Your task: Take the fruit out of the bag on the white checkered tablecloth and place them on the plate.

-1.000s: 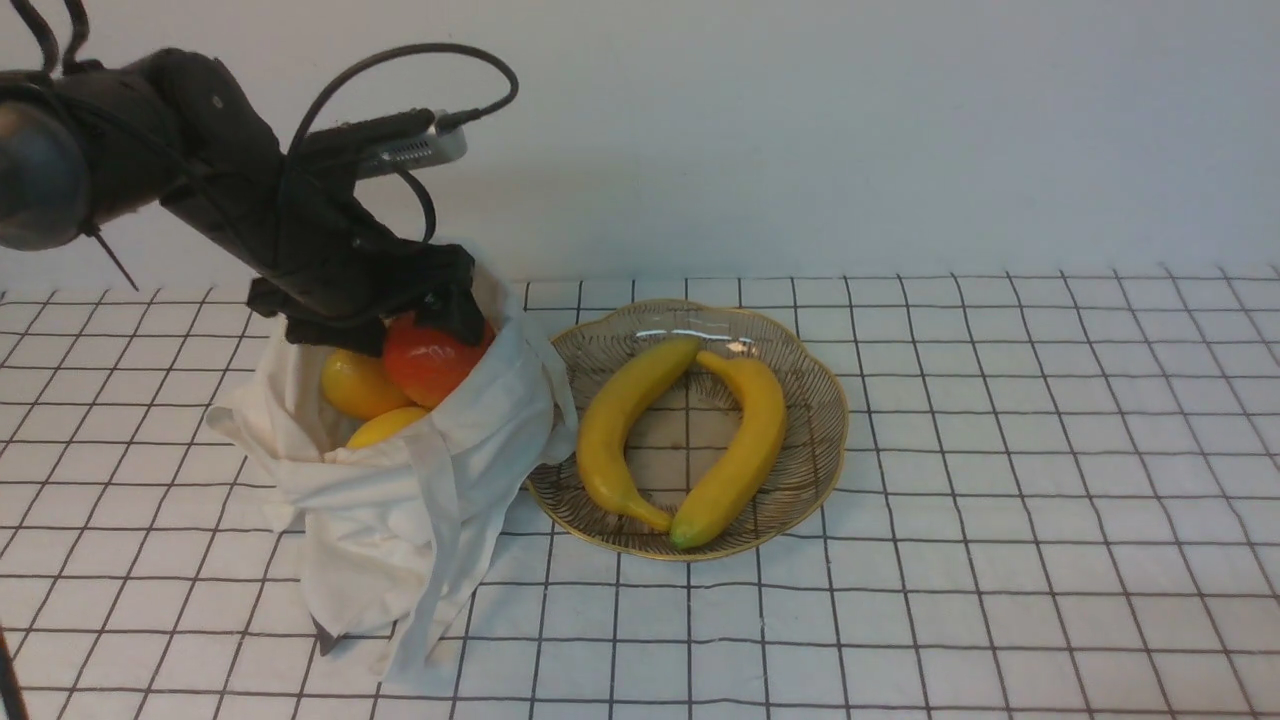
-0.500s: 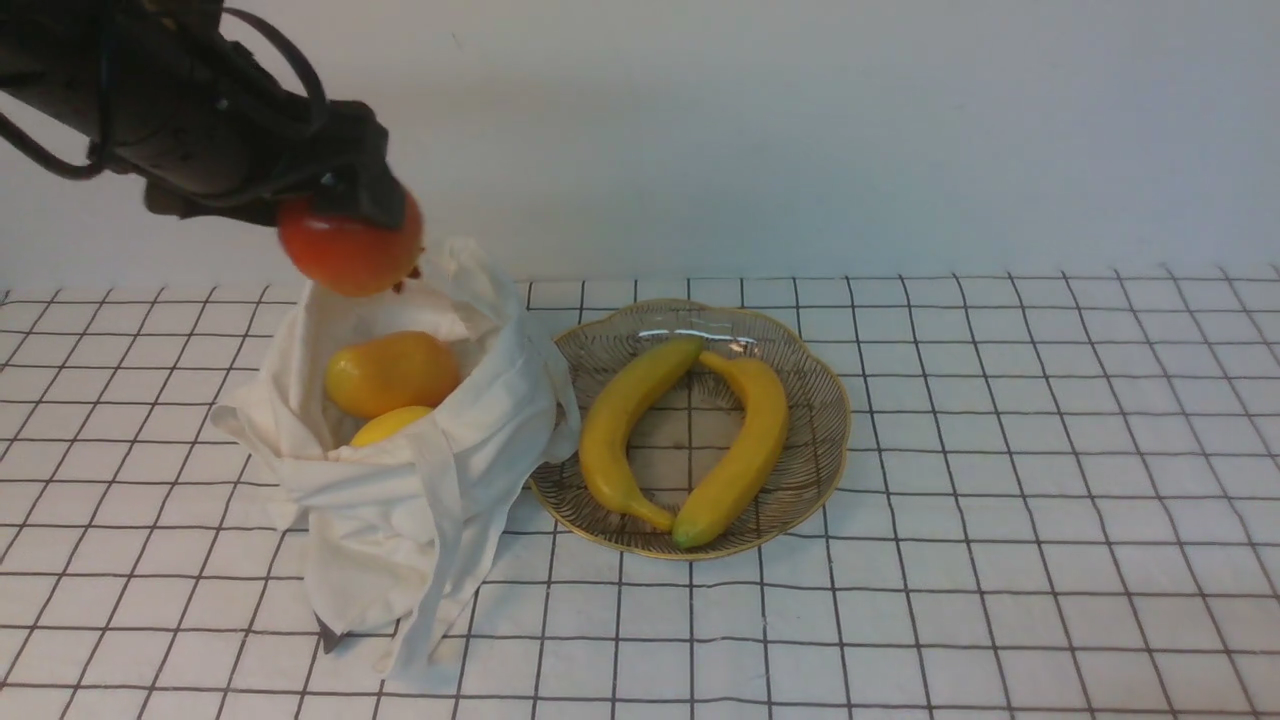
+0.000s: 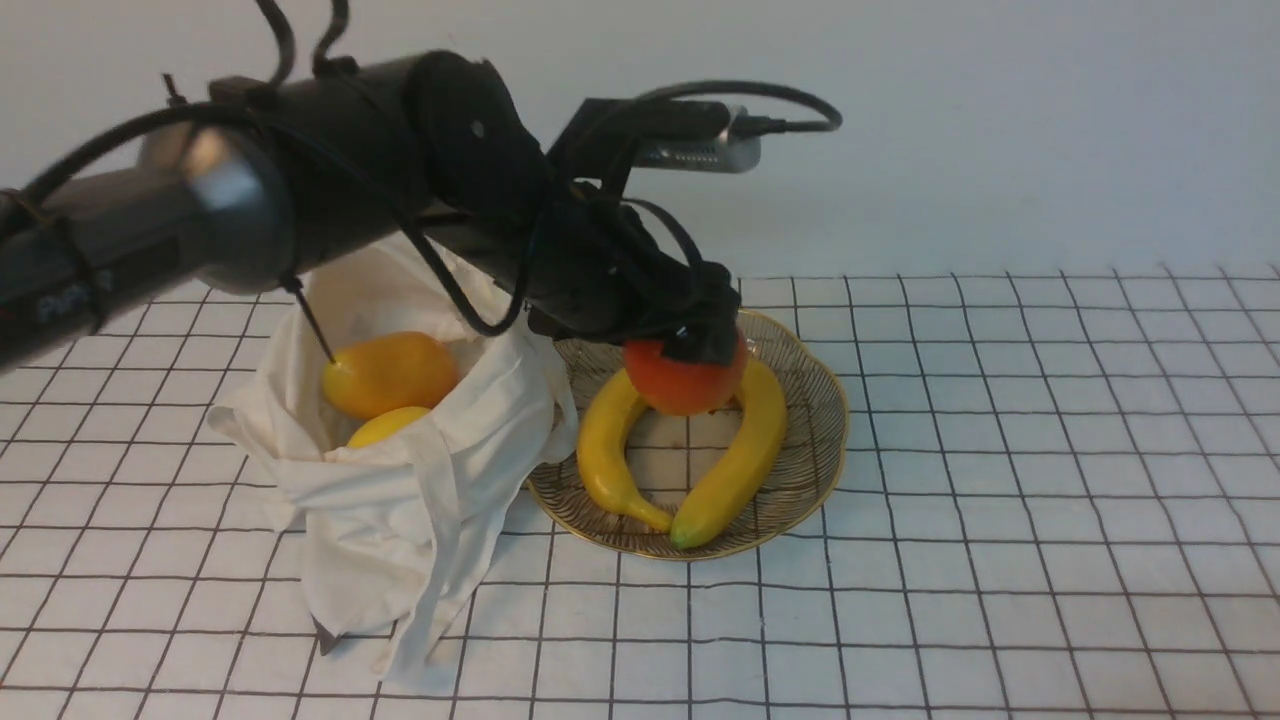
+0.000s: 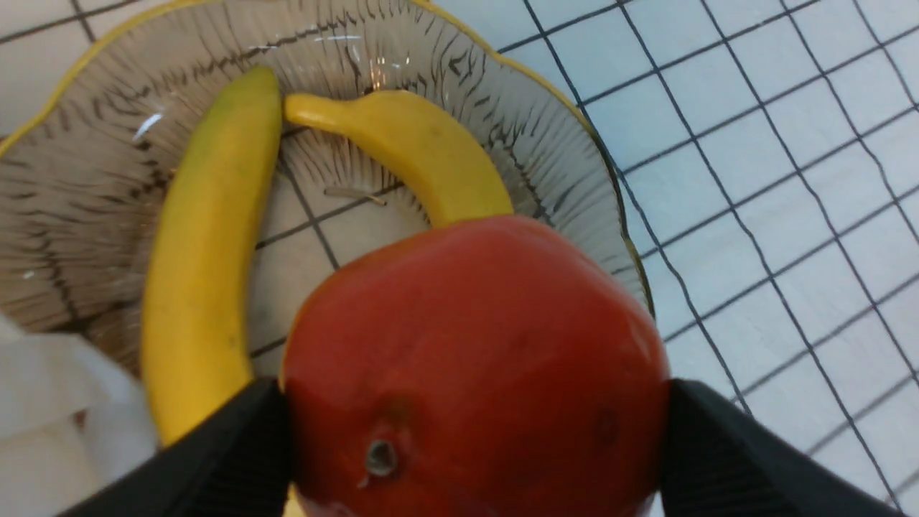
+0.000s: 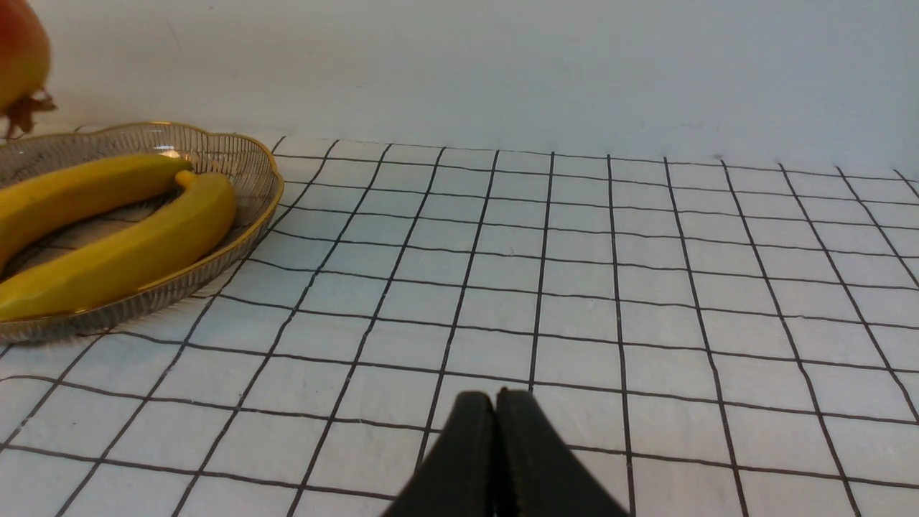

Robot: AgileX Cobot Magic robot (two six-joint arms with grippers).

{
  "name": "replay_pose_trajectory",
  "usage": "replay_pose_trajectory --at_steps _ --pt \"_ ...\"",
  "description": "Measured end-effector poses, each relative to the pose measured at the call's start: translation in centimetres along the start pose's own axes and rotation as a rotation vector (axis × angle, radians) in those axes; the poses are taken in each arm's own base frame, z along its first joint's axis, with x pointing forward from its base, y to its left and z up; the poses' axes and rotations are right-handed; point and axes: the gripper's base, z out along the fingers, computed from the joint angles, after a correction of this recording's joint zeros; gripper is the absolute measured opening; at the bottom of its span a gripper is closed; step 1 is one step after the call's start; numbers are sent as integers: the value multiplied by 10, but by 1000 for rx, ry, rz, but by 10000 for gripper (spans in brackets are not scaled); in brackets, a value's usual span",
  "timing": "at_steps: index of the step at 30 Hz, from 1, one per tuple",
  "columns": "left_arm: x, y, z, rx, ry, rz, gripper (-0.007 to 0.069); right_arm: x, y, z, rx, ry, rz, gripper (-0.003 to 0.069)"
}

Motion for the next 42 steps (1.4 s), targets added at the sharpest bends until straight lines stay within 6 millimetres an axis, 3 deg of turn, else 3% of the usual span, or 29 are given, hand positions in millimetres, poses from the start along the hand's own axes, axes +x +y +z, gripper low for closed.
replay_pose_trajectory --at_steps 2,8,16,20,24,27,29,31,36,39,42 --pt "2 3 14 -3 -5 -15 617 0 0 0 0 0 0 -15" --pt "4 7 27 -7 3 -29 682 0 0 0 0 0 0 -15" --pt "4 7 28 -4 -1 -33 682 0 0 0 0 0 0 -15" --pt "3 3 18 4 8 -26 624 0 0 0 0 0 0 -15" --pt "-3 1 -16 4 -7 -5 409 0 0 0 0 0 0 -15" --pt "-6 2 -59 -18 -24 27 171 0 0 0 0 0 0 -15" --pt "-5 3 -93 -47 -21 63 64 0 0 0 0 0 0 -15" --pt "0 2 -126 -83 -11 101 13 0 0 0 0 0 0 -15" --pt "20 -7 -192 -159 18 164 -8 0 0 0 0 0 0 -15" --pt "39 -10 -219 -190 26 146 -8 0 0 0 0 0 0 -15" --pt "75 -11 -237 -202 23 119 -8 0 0 0 0 0 0 -15"
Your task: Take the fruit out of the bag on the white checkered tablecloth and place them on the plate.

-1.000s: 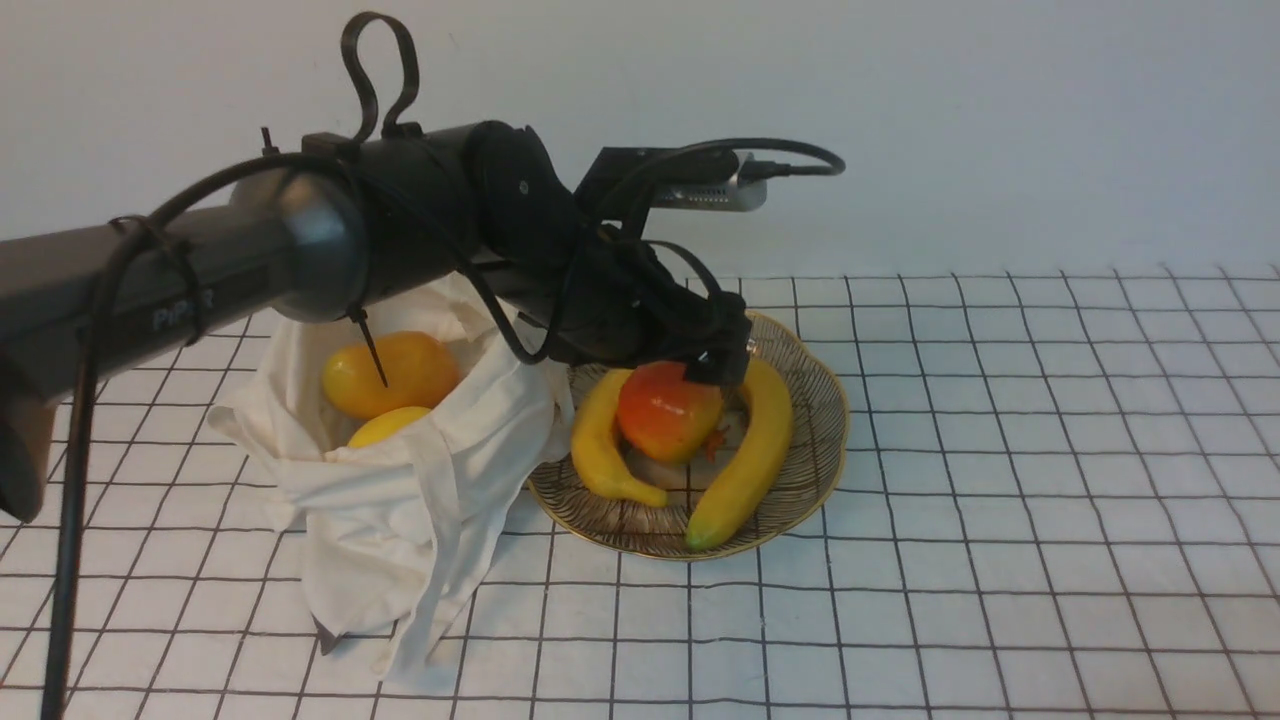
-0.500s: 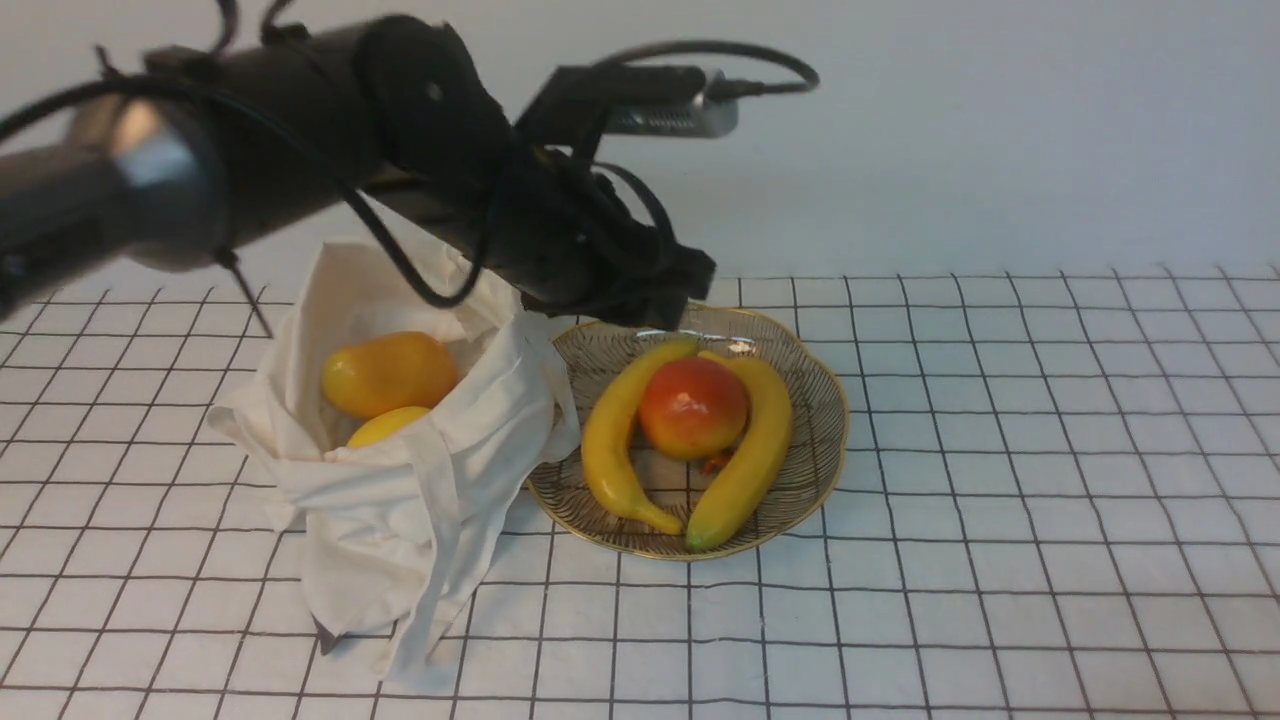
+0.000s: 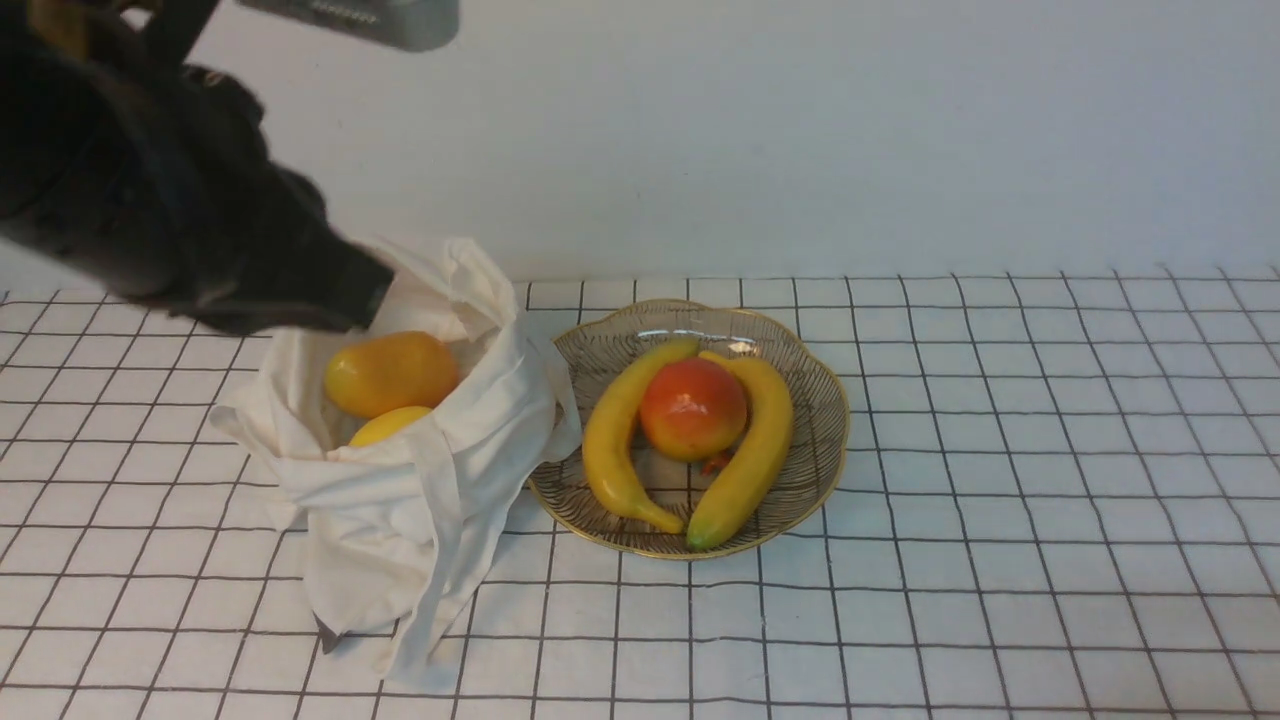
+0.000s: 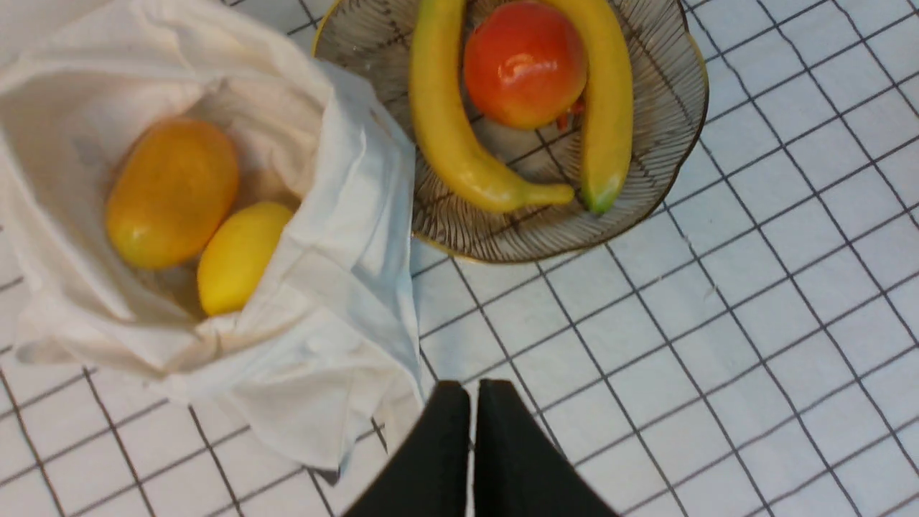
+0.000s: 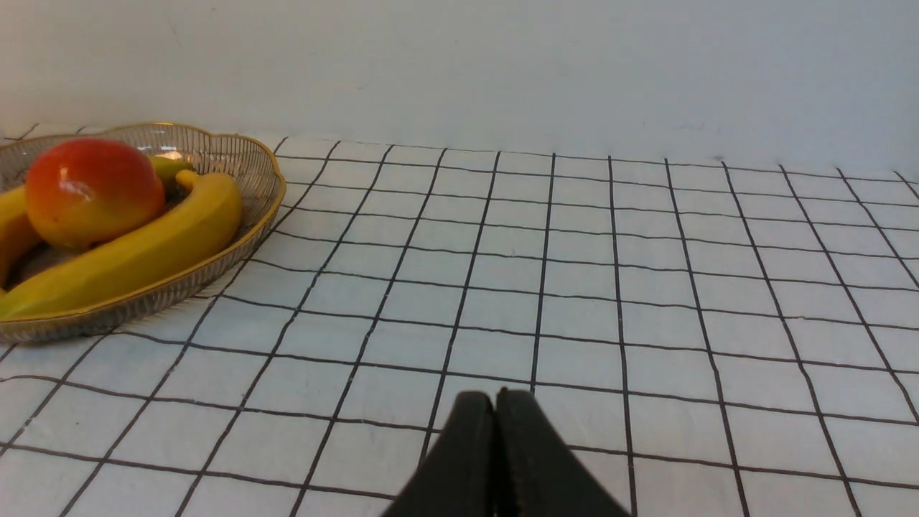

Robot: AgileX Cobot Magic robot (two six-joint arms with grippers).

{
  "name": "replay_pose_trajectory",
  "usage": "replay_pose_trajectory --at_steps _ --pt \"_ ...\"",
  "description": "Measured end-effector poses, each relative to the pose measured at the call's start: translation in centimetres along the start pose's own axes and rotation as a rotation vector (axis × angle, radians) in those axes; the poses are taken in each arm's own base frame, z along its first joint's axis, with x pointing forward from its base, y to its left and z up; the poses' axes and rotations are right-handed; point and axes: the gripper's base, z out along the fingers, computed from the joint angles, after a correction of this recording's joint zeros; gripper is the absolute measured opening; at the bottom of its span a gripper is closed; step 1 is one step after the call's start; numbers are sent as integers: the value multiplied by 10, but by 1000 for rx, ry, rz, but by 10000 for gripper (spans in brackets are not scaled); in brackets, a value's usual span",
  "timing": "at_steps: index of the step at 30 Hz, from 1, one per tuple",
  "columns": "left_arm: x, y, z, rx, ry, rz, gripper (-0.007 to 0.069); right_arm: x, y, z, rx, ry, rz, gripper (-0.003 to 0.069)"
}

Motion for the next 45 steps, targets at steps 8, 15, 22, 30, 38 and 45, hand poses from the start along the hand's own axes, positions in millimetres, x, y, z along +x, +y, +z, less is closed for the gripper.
replay_pose_trajectory --at_steps 8,15,22,30,38,45 --pt "119 -14 10 97 -190 -117 -8 0 0 0 0 0 0 -15" --pt "199 -12 41 95 -572 -214 -8 0 0 0 0 0 0 -15" --pt "227 -8 50 79 -774 -231 -8 0 0 0 0 0 0 -15" --pt "234 -8 56 79 -768 -232 -8 0 0 0 0 0 0 -15" --pt "234 -7 58 58 -766 -207 -8 0 0 0 0 0 0 -15" --pt "242 4 70 -121 -772 -167 -8 0 0 0 0 0 0 -15"
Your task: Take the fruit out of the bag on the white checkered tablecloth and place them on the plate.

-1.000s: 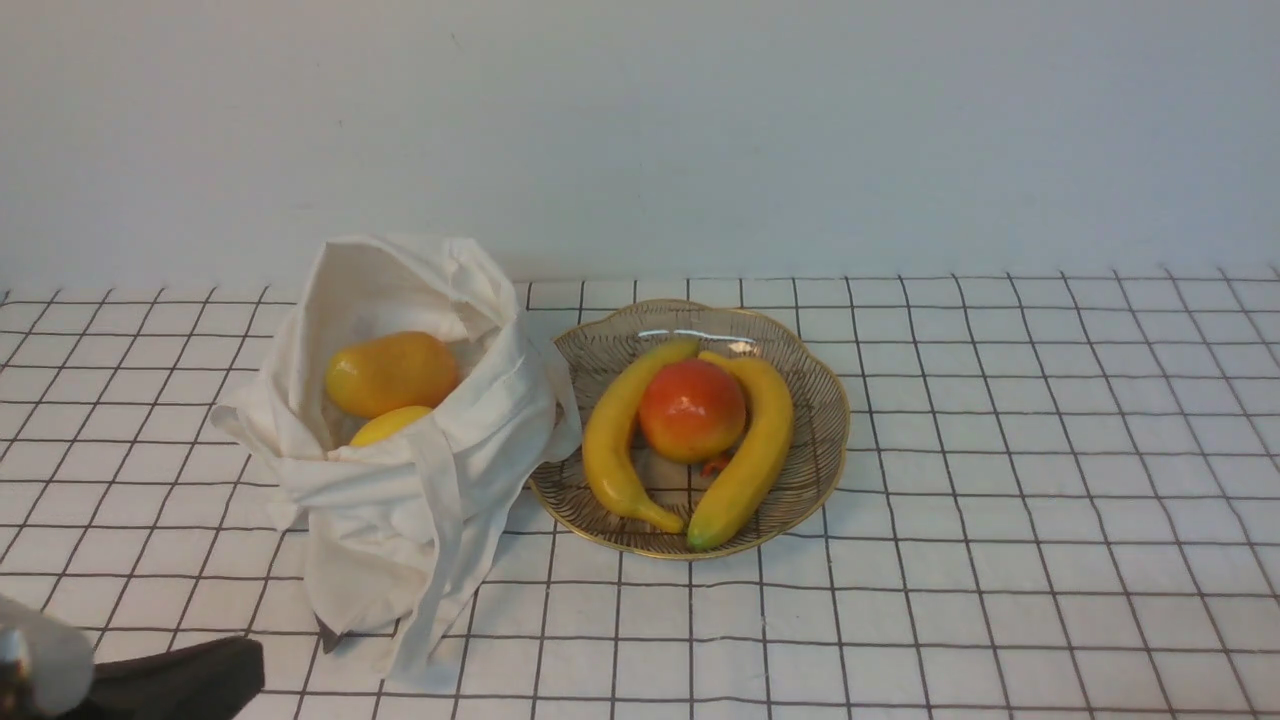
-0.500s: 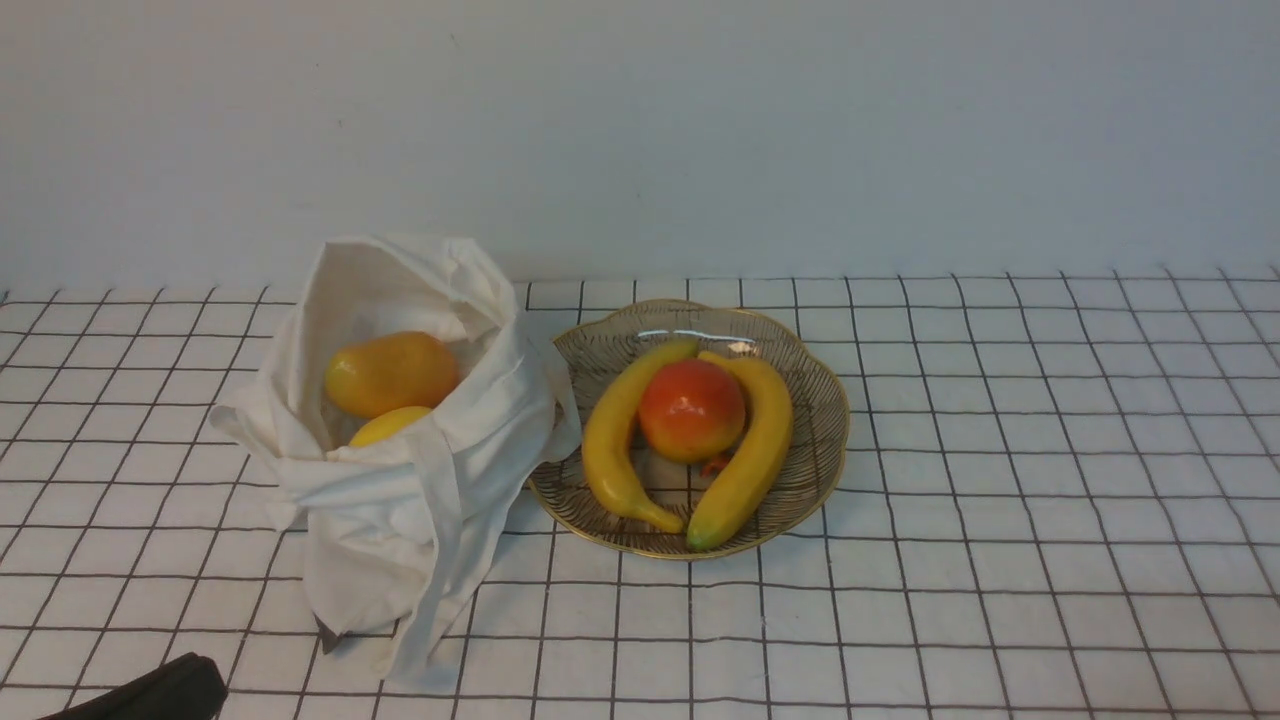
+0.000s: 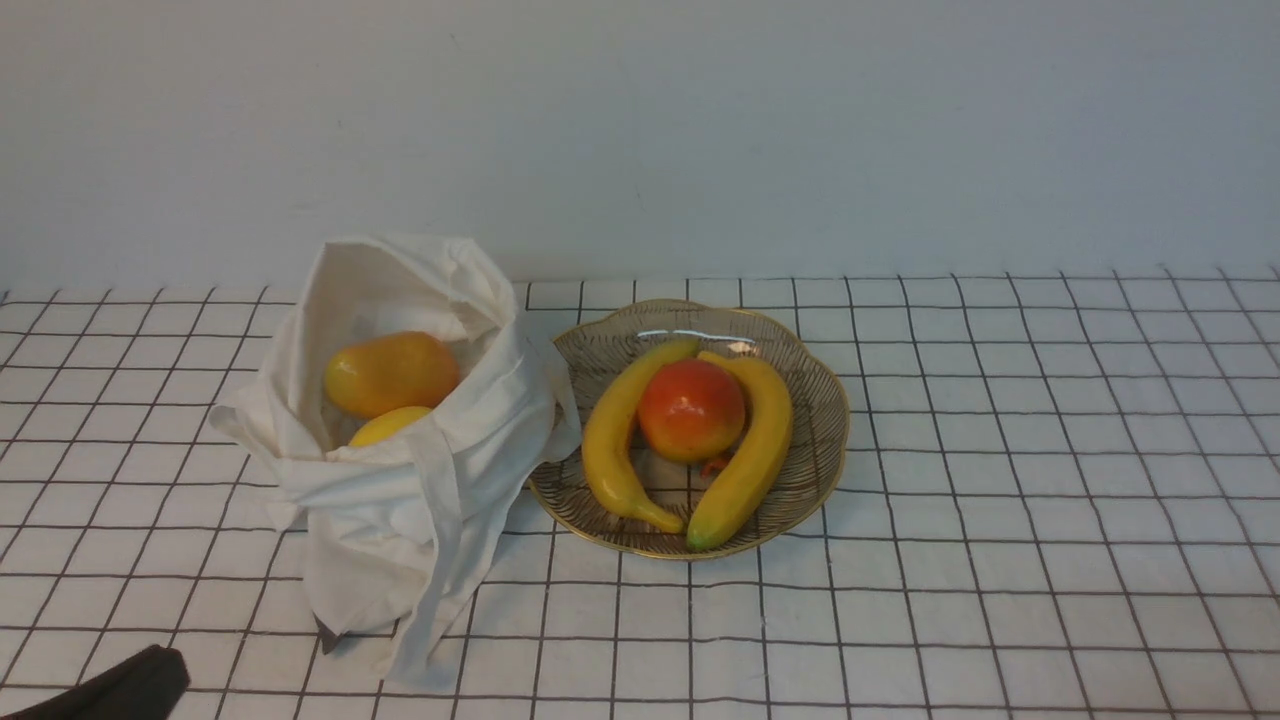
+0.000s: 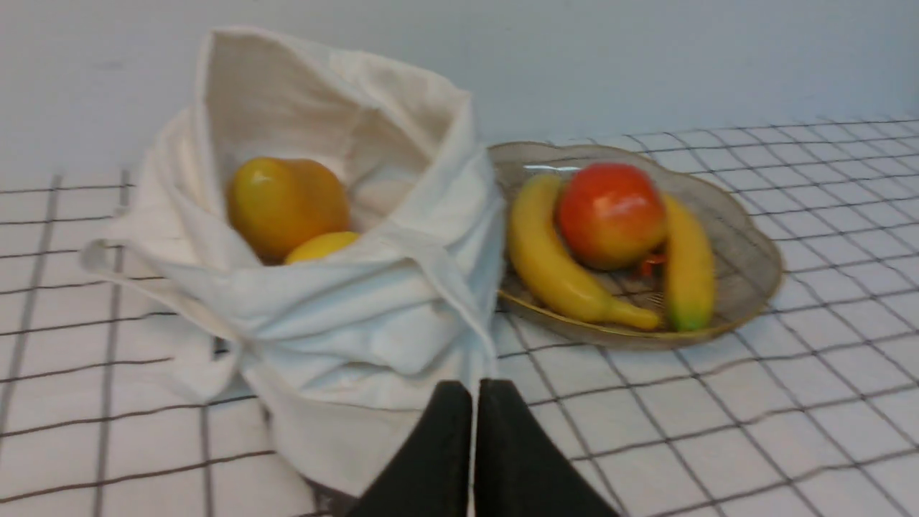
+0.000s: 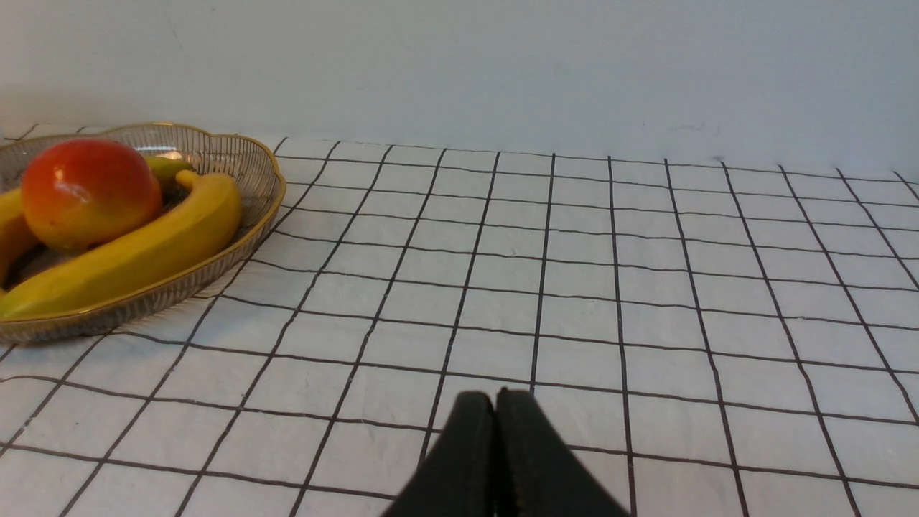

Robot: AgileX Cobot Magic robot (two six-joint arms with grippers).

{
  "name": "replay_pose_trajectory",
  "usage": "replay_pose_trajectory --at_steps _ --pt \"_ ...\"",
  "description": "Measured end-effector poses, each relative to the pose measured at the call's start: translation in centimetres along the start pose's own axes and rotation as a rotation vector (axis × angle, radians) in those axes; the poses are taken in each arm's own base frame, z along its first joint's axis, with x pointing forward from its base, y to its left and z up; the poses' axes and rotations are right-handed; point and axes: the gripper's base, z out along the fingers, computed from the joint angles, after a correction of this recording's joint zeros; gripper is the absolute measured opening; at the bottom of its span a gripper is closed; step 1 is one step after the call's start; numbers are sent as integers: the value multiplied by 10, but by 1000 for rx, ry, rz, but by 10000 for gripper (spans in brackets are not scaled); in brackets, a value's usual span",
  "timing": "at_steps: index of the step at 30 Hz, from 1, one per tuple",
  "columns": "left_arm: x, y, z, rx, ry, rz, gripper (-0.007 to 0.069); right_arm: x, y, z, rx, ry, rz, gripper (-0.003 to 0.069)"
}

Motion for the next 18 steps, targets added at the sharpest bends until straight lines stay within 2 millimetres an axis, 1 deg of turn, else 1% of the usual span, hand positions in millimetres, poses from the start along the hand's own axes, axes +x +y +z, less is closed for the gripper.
replay_pose_trajectory --at_steps 4,9,12,15,18 --pt "4 8 -1 -114 -51 25 -8 0 0 0 0 0 0 -15" --pt "16 11 -3 -147 -71 93 -8 0 0 0 0 0 0 -15" --pt "17 11 -6 -152 -92 99 -8 0 0 0 0 0 0 -15" --pt "20 12 -7 -157 -65 91 -8 0 0 0 0 0 0 -15" --pt "28 13 -7 -162 13 84 -8 0 0 0 0 0 0 -15"
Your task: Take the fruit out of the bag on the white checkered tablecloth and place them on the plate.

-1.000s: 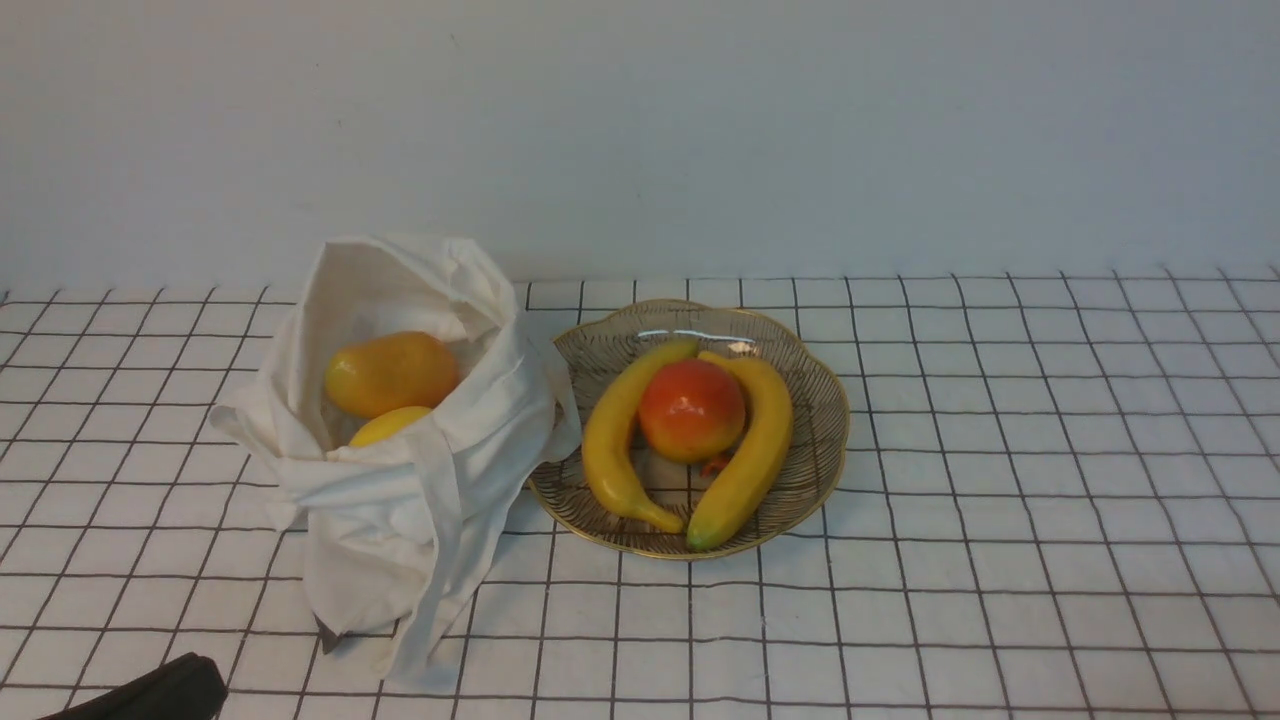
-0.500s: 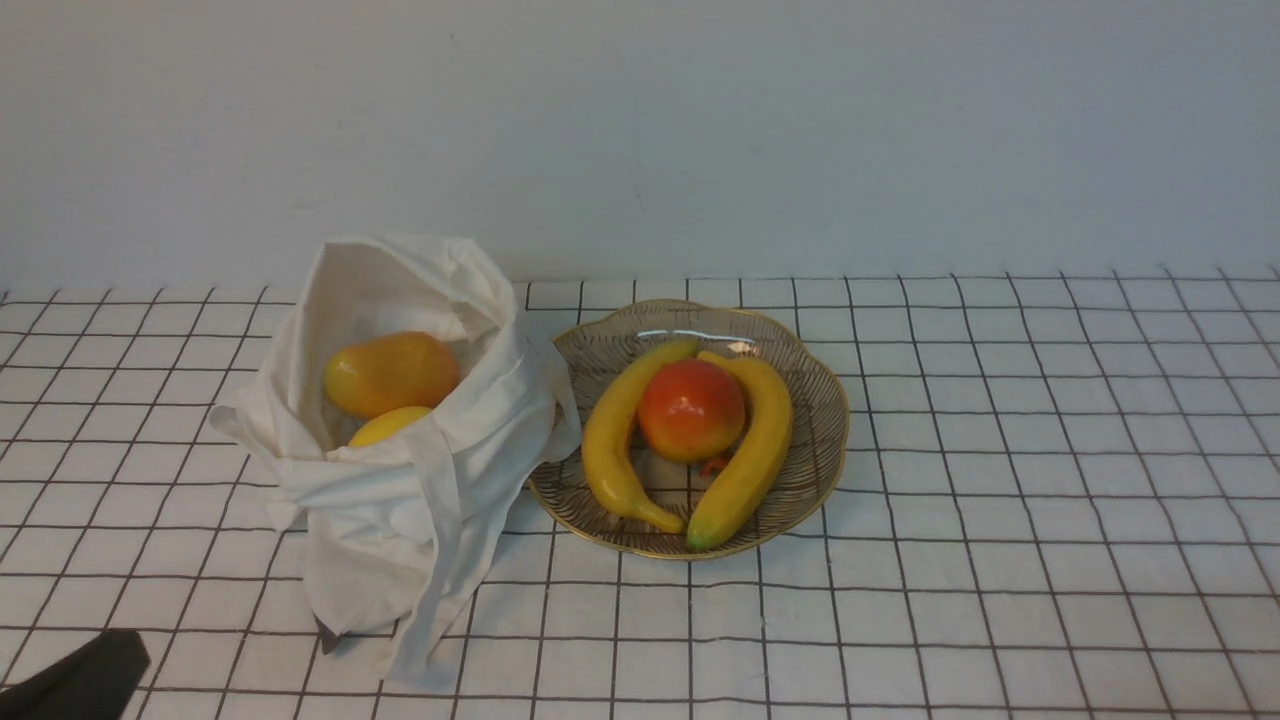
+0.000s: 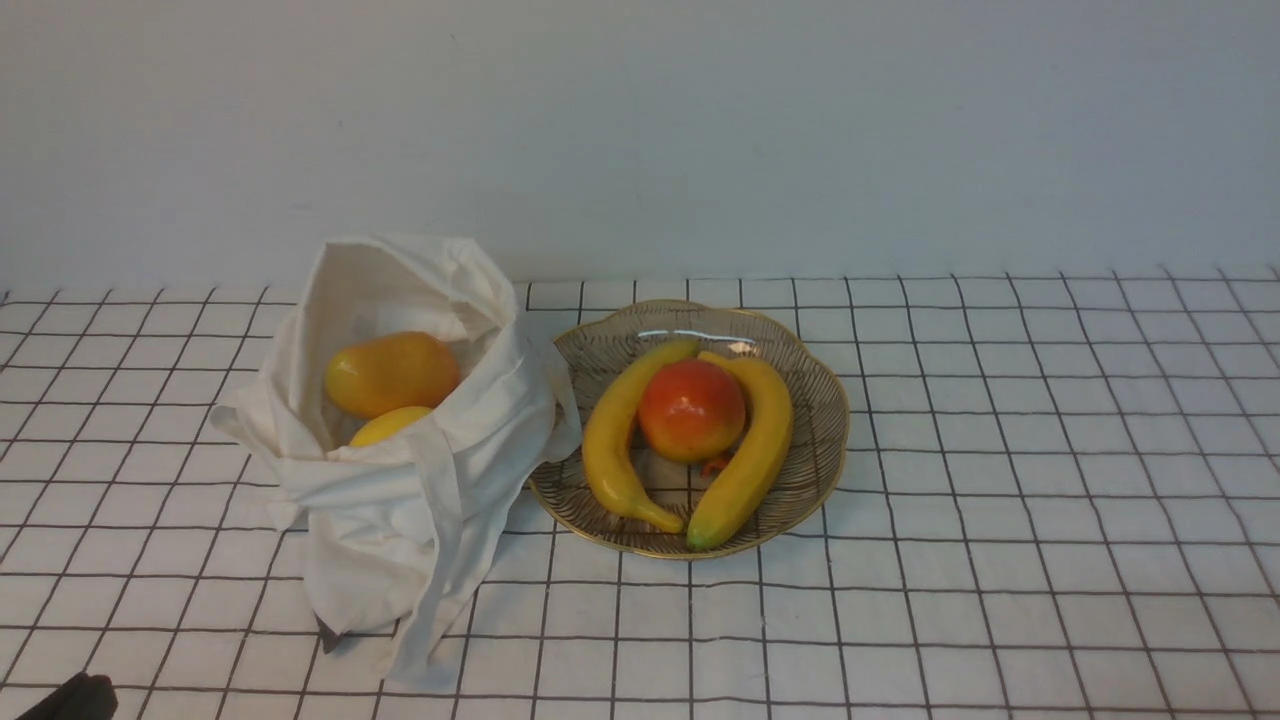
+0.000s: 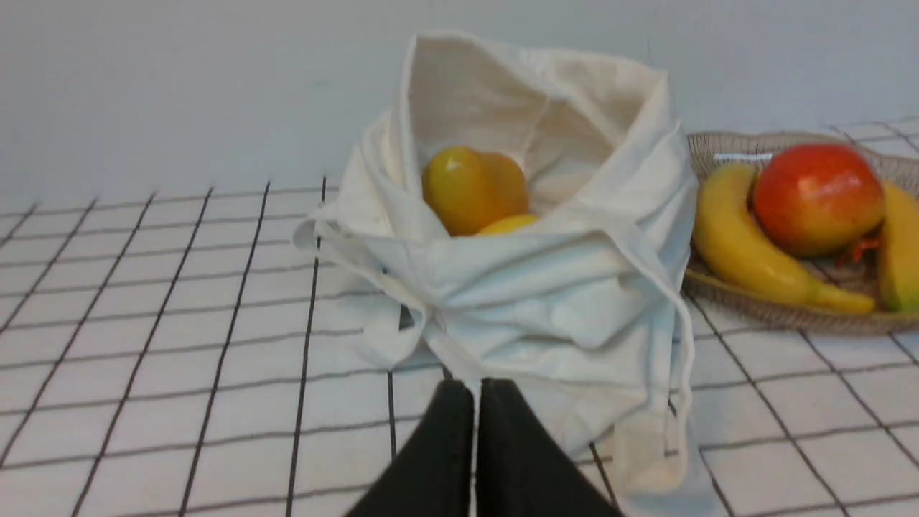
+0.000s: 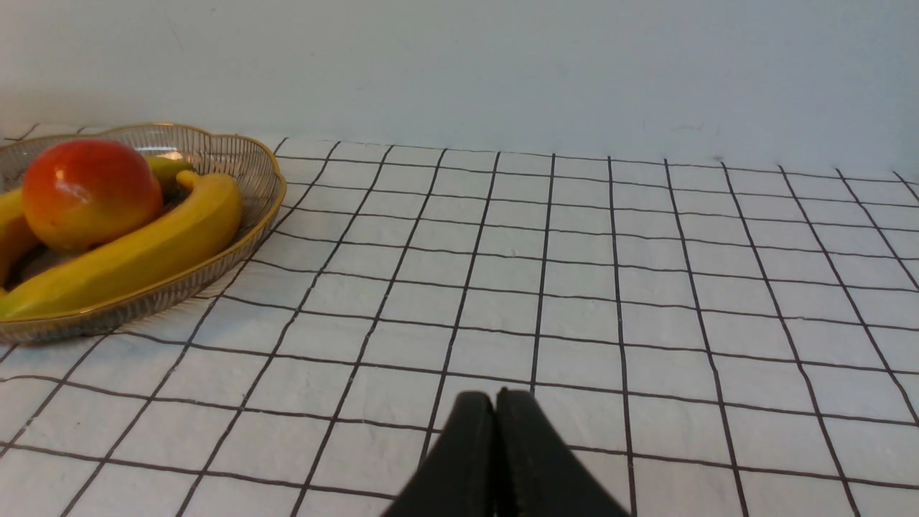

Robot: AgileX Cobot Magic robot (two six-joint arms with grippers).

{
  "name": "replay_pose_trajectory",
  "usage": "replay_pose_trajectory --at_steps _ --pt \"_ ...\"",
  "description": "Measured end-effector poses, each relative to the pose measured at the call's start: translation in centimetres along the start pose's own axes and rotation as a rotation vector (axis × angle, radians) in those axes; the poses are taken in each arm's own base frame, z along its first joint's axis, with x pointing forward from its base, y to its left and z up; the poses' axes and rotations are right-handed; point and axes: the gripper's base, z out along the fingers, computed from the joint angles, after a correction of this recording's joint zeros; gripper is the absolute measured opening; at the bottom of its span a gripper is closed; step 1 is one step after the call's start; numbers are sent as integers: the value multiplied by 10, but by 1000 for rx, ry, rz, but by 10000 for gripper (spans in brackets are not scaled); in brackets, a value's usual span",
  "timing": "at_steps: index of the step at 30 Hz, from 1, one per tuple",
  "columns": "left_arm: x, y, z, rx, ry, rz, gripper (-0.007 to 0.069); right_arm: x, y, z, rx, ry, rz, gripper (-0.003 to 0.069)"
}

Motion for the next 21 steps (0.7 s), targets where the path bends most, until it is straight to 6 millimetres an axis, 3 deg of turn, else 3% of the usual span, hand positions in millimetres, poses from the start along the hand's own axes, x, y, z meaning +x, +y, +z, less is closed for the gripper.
replay_pose_trajectory --at_steps 5,21 --pt "8 0 0 -2 93 0 -8 0 0 0 0 0 0 -15" --pt "10 6 -1 -108 105 -24 -8 0 0 0 0 0 0 -15"
